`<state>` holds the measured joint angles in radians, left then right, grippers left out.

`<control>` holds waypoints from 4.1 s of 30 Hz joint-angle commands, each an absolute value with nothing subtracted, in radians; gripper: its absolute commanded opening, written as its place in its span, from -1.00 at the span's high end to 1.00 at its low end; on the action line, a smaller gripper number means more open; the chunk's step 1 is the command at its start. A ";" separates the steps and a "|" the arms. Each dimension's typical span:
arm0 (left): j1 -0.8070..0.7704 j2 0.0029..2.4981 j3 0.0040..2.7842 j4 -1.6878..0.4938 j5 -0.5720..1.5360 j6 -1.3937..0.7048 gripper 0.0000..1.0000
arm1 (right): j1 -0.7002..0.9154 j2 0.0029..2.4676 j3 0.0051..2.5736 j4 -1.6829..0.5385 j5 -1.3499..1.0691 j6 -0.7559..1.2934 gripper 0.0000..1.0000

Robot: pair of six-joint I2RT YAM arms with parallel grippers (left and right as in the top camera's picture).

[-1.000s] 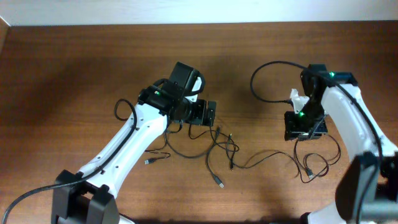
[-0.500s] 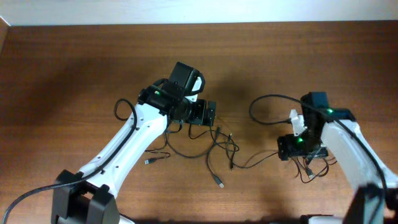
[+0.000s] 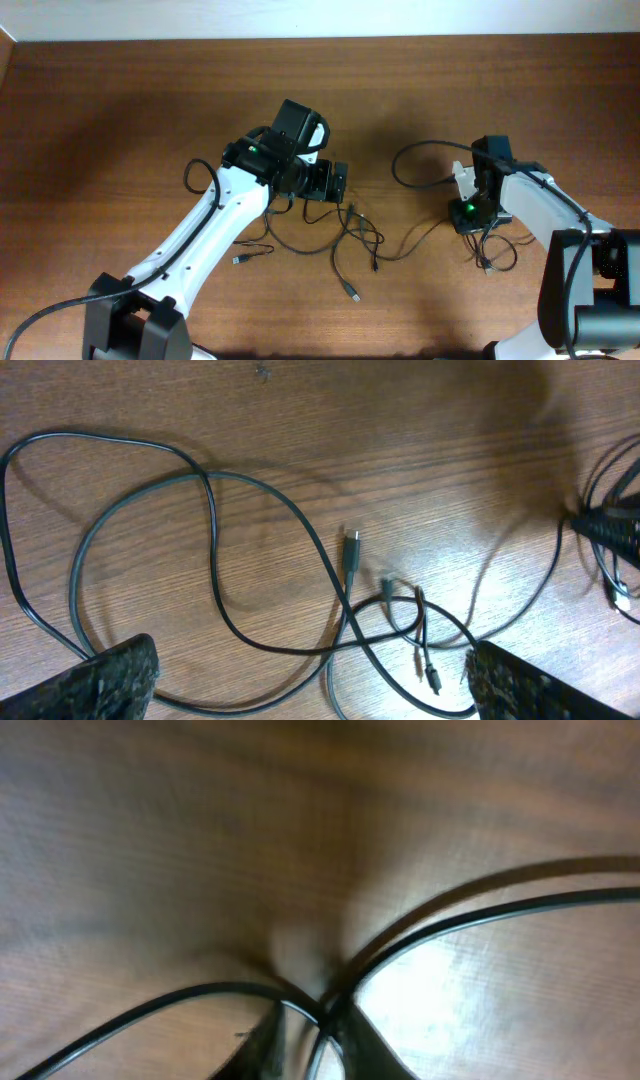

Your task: Untangle cables

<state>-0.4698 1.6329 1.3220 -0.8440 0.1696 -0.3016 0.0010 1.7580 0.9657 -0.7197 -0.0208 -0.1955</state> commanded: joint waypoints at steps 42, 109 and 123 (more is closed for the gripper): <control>-0.468 1.640 1.326 -0.842 0.179 -0.299 -0.98 | 0.066 1.757 1.071 -0.908 -0.448 0.369 0.92; -0.468 1.640 1.326 -0.842 0.179 -0.299 -0.98 | 0.040 1.774 1.177 -0.798 0.041 0.336 -0.48; -0.468 1.640 1.326 -0.842 0.179 -0.299 -0.98 | 0.040 1.774 0.942 -0.562 0.198 0.318 -0.22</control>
